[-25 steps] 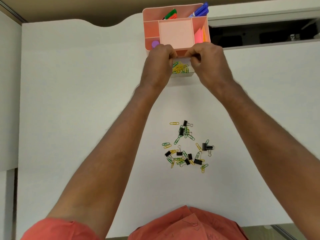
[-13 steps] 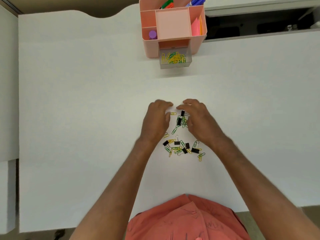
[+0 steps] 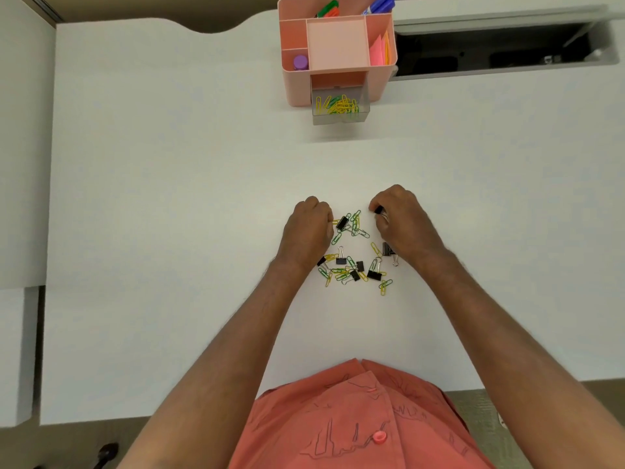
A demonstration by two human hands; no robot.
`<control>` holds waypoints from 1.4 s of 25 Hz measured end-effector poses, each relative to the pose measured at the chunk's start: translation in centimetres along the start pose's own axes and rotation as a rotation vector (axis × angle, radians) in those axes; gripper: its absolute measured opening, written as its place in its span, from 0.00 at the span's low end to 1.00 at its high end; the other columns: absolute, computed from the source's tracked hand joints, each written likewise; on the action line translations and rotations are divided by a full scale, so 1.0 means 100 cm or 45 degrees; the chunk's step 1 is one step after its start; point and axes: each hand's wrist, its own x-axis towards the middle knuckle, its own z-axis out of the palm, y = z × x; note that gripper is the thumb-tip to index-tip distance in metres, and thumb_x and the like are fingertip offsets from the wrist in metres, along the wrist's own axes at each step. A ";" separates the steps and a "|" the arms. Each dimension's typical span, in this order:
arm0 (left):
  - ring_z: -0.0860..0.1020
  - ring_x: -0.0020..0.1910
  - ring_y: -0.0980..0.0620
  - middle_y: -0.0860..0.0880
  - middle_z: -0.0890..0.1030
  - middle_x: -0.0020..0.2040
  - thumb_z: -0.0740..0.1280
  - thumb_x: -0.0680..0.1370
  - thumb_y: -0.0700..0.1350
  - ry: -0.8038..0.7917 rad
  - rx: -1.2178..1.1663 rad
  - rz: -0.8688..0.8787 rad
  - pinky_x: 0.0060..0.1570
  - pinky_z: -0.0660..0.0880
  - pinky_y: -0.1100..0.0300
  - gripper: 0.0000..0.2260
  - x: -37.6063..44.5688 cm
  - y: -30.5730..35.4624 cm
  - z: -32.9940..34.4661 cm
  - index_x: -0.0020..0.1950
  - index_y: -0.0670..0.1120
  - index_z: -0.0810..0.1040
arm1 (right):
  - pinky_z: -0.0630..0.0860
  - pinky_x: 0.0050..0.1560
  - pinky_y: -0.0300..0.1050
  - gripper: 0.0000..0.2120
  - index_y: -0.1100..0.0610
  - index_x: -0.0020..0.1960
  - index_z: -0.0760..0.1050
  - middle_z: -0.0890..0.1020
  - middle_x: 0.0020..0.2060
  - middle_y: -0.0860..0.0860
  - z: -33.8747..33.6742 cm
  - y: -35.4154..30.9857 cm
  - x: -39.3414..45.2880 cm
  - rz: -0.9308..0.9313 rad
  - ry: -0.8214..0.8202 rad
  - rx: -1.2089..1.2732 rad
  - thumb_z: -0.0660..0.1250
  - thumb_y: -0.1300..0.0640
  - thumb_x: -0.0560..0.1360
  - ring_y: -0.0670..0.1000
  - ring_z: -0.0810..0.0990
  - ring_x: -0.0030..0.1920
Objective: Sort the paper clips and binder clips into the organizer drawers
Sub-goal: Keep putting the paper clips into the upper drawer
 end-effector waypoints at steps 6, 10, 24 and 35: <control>0.74 0.55 0.47 0.47 0.76 0.53 0.68 0.79 0.43 -0.048 -0.059 -0.047 0.51 0.76 0.52 0.05 -0.019 -0.003 0.001 0.54 0.44 0.77 | 0.71 0.59 0.50 0.26 0.50 0.72 0.73 0.73 0.65 0.48 0.005 -0.013 -0.016 -0.163 -0.031 -0.191 0.72 0.53 0.74 0.54 0.70 0.63; 0.73 0.59 0.49 0.48 0.77 0.58 0.72 0.78 0.49 -0.114 -0.110 -0.113 0.53 0.75 0.53 0.16 -0.033 0.003 0.002 0.62 0.46 0.75 | 0.66 0.60 0.50 0.26 0.48 0.73 0.73 0.76 0.63 0.47 0.017 -0.016 -0.019 -0.131 -0.063 -0.324 0.74 0.50 0.75 0.55 0.71 0.61; 0.76 0.50 0.45 0.45 0.78 0.50 0.64 0.78 0.41 -0.017 0.153 -0.090 0.38 0.68 0.55 0.04 -0.026 0.019 0.016 0.50 0.43 0.76 | 0.70 0.50 0.50 0.06 0.50 0.49 0.81 0.81 0.44 0.47 0.025 -0.017 -0.025 0.025 0.109 -0.298 0.72 0.48 0.77 0.54 0.77 0.48; 0.77 0.42 0.49 0.51 0.79 0.42 0.65 0.76 0.42 0.084 -0.169 -0.160 0.41 0.76 0.51 0.02 -0.029 0.009 0.010 0.44 0.47 0.76 | 0.70 0.50 0.49 0.04 0.51 0.52 0.80 0.84 0.44 0.47 0.020 -0.020 -0.032 0.048 0.077 -0.285 0.71 0.55 0.77 0.54 0.81 0.44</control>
